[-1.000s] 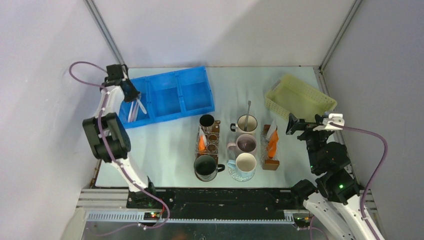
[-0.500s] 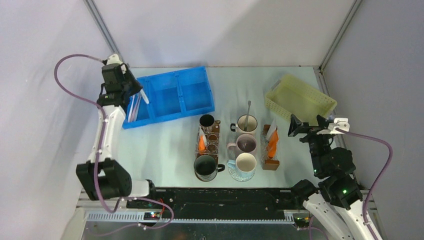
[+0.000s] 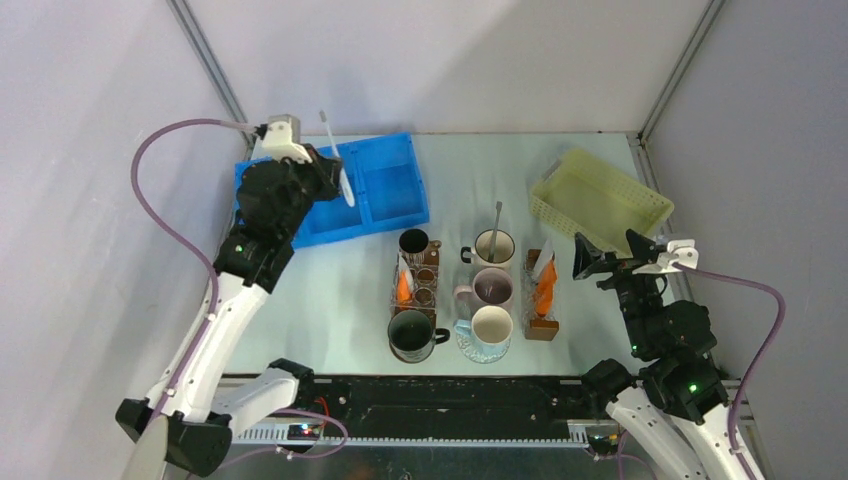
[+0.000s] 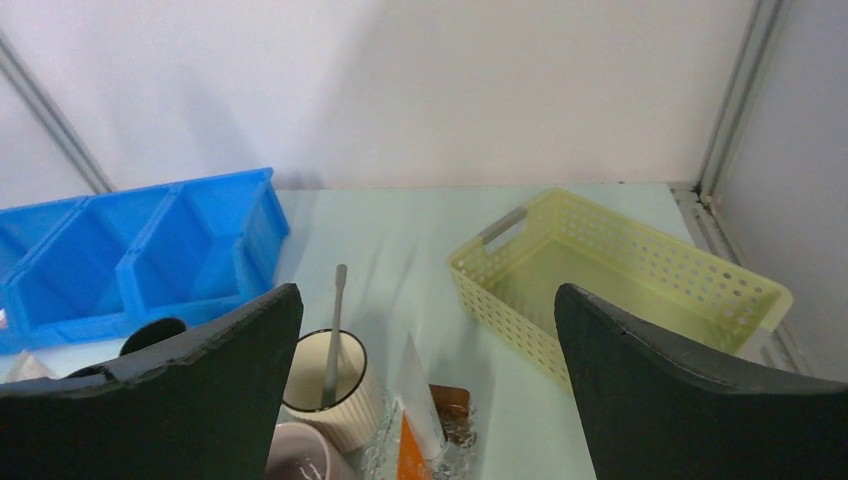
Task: Prepare toiletry sets of a toothbrush and toothpaste on the tray
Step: Pick up the toothbrush from the storage box, then place the toothbrush in the cup.
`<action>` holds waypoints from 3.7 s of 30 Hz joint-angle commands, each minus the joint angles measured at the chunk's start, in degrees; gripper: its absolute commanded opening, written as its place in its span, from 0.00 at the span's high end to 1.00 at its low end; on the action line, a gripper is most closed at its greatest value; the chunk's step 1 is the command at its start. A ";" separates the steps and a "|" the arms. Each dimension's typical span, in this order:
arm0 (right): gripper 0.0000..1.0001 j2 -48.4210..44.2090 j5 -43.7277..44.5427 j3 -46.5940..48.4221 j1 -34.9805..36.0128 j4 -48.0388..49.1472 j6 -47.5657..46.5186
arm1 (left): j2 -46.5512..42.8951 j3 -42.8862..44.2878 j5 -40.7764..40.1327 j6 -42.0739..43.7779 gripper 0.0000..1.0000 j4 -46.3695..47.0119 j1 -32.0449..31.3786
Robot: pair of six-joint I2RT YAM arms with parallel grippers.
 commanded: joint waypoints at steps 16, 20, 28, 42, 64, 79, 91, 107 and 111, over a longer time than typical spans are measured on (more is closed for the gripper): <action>0.07 12.48 -27.73 6.24 0.67 9.68 5.56 | -1.21 -8.41 -8.62 8.14 1.00 19.99 -30.56; 0.11 16.24 -32.01 8.01 1.37 13.57 7.95 | 1.24 -8.14 -9.61 10.49 1.00 21.99 -35.90; 0.15 21.44 -32.23 10.74 5.43 20.26 8.36 | 6.70 -6.06 -11.85 15.82 1.00 24.64 -44.55; 0.27 27.54 -25.97 11.48 10.72 23.79 7.11 | 8.76 -5.10 -13.38 19.88 1.00 28.86 -51.34; 1.00 28.93 -25.16 11.47 11.42 23.15 5.46 | 9.75 -6.43 -15.05 19.75 0.59 29.49 -52.83; 1.00 28.76 -16.40 7.64 11.01 18.66 0.58 | 3.76 -9.67 -24.25 16.67 0.00 23.94 -49.40; 1.00 32.97 -9.39 -2.43 12.76 24.25 4.88 | -5.55 -13.09 -31.40 7.80 0.01 12.17 -37.14; 1.00 42.48 -0.40 -15.80 15.79 41.15 12.86 | -15.53 -17.30 -34.22 3.98 0.02 3.38 -26.58; 1.00 41.89 1.53 -17.35 16.42 40.15 15.25 | -15.99 -17.47 -34.29 3.75 0.02 2.74 -25.44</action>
